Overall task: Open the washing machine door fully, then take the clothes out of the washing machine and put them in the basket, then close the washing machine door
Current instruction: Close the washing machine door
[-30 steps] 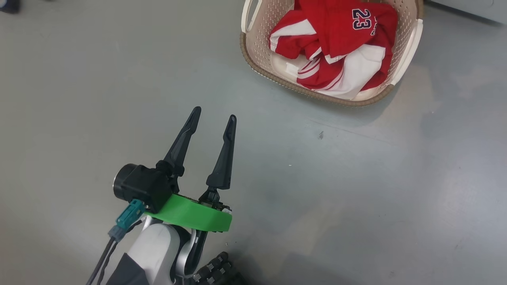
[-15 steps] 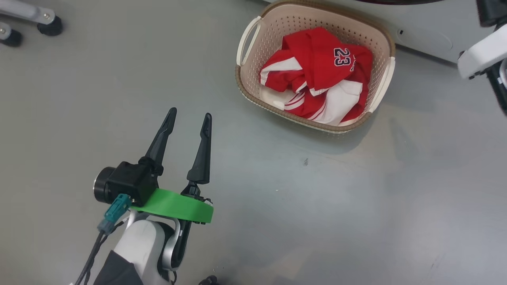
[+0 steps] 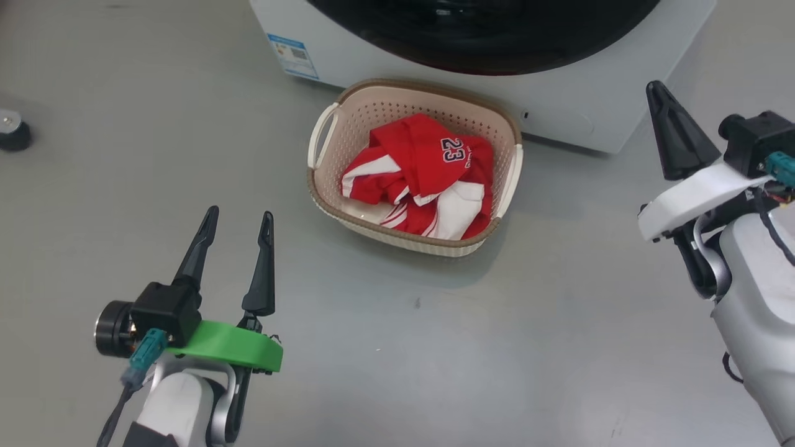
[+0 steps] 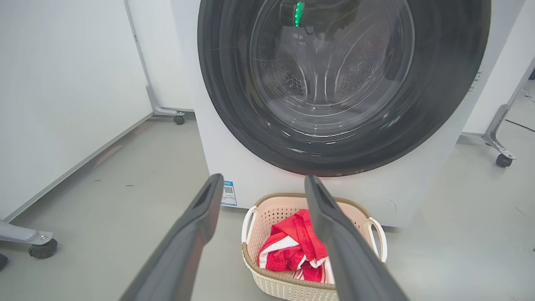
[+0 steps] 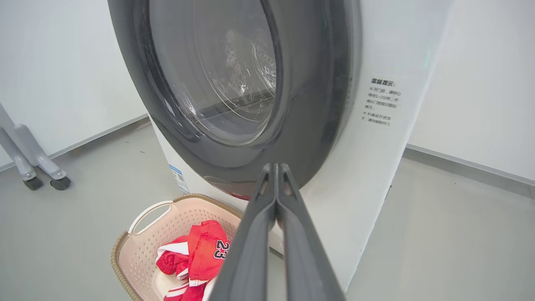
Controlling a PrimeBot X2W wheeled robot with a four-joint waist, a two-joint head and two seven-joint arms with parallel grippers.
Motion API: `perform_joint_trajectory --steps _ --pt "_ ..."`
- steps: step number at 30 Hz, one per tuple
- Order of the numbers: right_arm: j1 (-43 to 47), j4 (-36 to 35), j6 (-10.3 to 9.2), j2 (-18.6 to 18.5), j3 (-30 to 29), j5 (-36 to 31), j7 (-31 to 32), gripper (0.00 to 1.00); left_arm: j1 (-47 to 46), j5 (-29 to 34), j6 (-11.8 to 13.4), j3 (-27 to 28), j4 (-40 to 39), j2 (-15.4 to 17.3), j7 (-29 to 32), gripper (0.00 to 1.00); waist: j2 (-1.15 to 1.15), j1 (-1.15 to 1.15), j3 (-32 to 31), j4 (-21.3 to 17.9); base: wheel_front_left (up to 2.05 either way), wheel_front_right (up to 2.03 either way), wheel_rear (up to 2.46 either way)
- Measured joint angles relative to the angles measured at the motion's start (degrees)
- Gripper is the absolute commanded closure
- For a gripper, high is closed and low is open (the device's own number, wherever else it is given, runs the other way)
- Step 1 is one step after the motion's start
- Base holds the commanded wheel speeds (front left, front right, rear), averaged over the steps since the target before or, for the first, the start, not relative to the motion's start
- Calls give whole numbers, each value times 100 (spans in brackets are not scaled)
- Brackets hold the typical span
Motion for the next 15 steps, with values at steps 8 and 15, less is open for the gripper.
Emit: perform_joint_trajectory --steps 8,15 --pt "778 -479 -157 391 -376 112 1 100 469 44 -3 267 146 120 1 0 0 0 -583 -575 0 0 0" --pt "1535 -689 -307 580 -708 185 1 100 771 44 -48 428 148 130 1 0 0 0 -1053 -1088 0 0 0"
